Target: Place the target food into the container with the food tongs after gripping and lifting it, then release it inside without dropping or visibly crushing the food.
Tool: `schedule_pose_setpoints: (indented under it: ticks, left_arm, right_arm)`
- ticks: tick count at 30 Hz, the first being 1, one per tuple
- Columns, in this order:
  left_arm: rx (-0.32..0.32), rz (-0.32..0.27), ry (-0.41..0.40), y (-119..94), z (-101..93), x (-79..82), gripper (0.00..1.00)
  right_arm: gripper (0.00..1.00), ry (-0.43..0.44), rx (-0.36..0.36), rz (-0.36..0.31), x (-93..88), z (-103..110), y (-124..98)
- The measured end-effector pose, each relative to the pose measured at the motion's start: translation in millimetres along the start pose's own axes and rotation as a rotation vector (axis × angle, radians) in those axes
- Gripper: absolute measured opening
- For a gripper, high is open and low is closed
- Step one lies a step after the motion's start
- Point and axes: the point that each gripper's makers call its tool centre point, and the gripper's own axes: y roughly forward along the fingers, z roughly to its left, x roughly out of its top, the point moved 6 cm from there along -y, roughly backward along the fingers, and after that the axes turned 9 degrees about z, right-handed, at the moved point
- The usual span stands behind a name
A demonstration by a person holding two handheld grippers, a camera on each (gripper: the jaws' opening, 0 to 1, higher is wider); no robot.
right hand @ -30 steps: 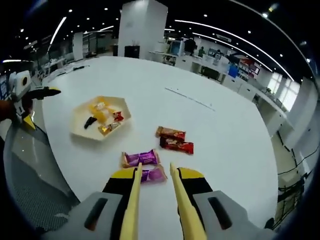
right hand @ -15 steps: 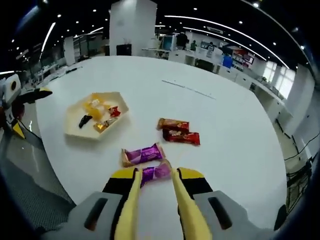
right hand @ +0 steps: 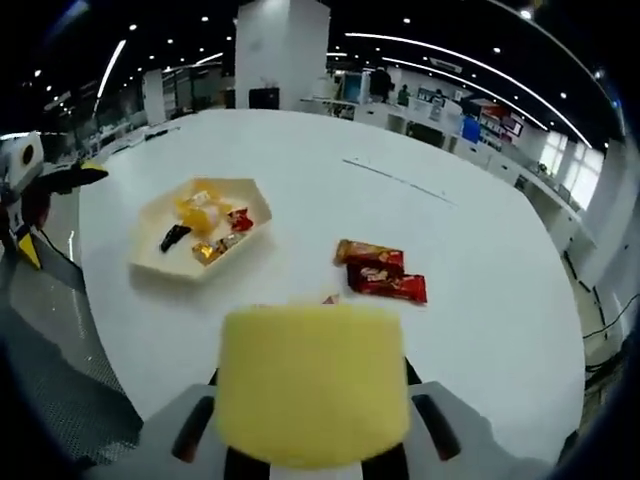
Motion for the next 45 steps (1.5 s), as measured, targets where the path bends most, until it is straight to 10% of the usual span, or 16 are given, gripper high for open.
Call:
schedule_pose_setpoints:
  ticks: [21, 30, 45]
  left_arm:
    - [0.006, -0.004, -0.011, 0.2, 2.1, -0.2, 0.99]
    - [0.009, -0.003, -0.012, 0.1, 2.5, -0.5, 0.99]
    - [0.014, -0.005, -0.016, -0.4, 3.4, 0.0, 0.99]
  right_arm:
    - [0.28, 0.028, 0.014, 0.163, -36.7, -5.2, 11.7]
    - [0.25, 0.084, 0.02, 0.098, -24.4, -4.3, 4.0]
    - [0.25, -0.022, 0.086, 0.187, -38.4, 3.7, 5.4]
